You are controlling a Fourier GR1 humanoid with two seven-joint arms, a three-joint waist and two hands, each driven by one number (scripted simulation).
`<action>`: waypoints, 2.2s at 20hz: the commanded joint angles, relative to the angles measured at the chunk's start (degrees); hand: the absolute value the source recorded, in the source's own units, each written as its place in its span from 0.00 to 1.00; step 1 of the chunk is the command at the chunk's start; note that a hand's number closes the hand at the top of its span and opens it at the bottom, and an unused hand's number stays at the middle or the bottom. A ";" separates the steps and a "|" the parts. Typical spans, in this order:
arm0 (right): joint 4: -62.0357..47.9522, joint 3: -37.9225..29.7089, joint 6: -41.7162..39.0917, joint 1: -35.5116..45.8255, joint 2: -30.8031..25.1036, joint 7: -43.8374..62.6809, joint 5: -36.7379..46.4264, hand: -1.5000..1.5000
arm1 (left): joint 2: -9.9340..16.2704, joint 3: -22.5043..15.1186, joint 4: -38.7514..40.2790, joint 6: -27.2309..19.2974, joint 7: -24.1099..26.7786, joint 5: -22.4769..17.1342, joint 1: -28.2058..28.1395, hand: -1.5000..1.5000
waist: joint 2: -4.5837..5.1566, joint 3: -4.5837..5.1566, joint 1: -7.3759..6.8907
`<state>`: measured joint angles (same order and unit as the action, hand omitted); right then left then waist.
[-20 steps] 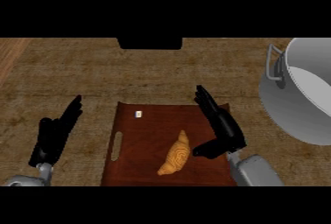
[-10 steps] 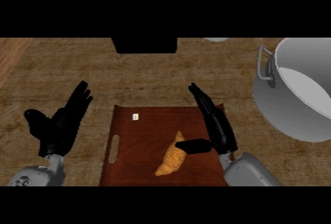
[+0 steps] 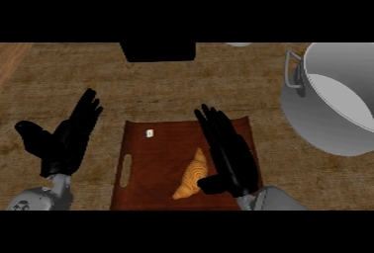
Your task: Pick the croissant from the tray and place it in the pot
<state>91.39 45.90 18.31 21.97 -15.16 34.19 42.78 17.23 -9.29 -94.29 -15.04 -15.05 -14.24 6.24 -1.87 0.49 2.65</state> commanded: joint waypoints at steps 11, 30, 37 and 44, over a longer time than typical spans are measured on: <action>10.73 1.03 -39.89 10.10 14.88 46.23 -1.44 0.00 | -1.06 -1.02 -2.88 -0.24 -1.89 0.56 1.76 0.50 | 1.24 -0.32 -2.06; 2.32 0.64 -39.09 6.87 15.07 50.96 -2.84 0.00 | -1.35 -0.60 -3.23 1.33 -1.65 0.93 0.70 0.50 | 1.32 -0.38 -2.80; 4.22 2.19 -36.89 3.83 15.08 49.70 0.05 0.00 | -2.99 -1.32 -1.04 0.46 0.35 3.55 1.05 0.50 | 1.62 -0.44 -2.18; -2.26 2.84 -32.00 6.93 15.08 51.00 -0.93 0.00 | -2.28 -1.07 -4.41 0.56 -4.47 2.66 1.59 0.50 | 1.52 -0.43 -3.48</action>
<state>91.21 47.61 -13.95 28.36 -1.55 70.99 41.63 14.44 -10.10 -96.49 -14.25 -17.27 -11.88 7.90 -0.25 0.08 -0.47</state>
